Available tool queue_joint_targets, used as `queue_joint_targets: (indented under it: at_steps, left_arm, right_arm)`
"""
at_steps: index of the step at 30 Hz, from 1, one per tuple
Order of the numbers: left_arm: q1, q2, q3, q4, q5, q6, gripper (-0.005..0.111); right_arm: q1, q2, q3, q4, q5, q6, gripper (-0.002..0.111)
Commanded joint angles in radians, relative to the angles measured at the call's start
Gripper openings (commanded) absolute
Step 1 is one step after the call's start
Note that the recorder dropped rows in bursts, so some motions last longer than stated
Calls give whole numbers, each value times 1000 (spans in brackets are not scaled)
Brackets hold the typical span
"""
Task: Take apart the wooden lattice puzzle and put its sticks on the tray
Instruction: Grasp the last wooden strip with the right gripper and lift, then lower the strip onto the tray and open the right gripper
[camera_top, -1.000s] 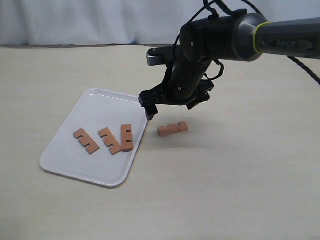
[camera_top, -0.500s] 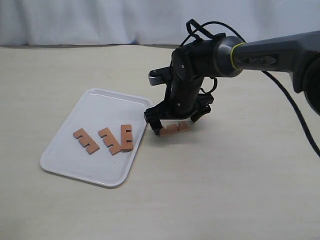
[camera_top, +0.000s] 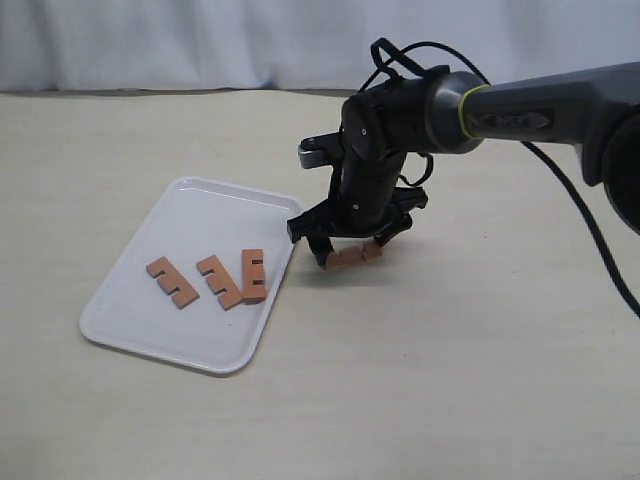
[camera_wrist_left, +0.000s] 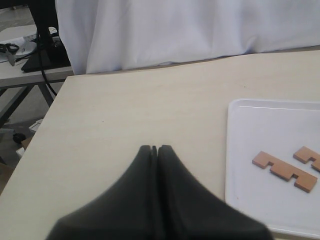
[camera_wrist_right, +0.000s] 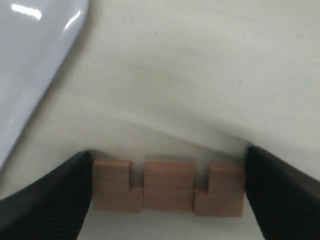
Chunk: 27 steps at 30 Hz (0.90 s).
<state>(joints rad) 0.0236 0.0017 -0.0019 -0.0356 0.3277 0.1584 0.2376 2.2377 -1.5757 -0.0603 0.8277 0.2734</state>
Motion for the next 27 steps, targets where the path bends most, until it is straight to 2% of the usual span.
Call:
queue_joint_targets:
  at_steps: [1, 6, 9, 11, 13, 16, 18, 22, 25, 27]
  left_arm:
    - [-2, -2, 2, 1, -18, 1, 0]
    - [-2, -2, 2, 1, -18, 1, 0]
    - [-2, -2, 2, 1, -18, 1, 0]
    - [-2, -2, 2, 1, -18, 1, 0]
    - [-2, -2, 2, 1, -18, 1, 0]
    - [-2, -2, 2, 1, -18, 1, 0]
    - [-2, -2, 2, 1, -18, 1, 0]
    - [-2, -2, 2, -1, -18, 1, 0]
    - [-2, -2, 2, -1, -18, 1, 0]
    - [-2, -2, 2, -1, -18, 1, 0]
  right_arm:
    - [-3, 26, 6, -8, 41, -10, 39]
    - [-3, -36, 6, -8, 59, -27, 8]
    - [-3, -98, 6, 2, 60, -26, 5]
    - [-3, -138, 6, 38, 60, -75, 5]
    - [-3, -160, 6, 154, 35, -215, 5]
    - [9, -144, 6, 578, 1, -650, 5]
    - [40, -113, 6, 760, -34, -800, 5]
    - [129, -34, 6, 838, -174, -950, 6]
    - [160, -11, 6, 838, -269, -950, 21]
    - [171, -12, 6, 836, -314, -950, 39]
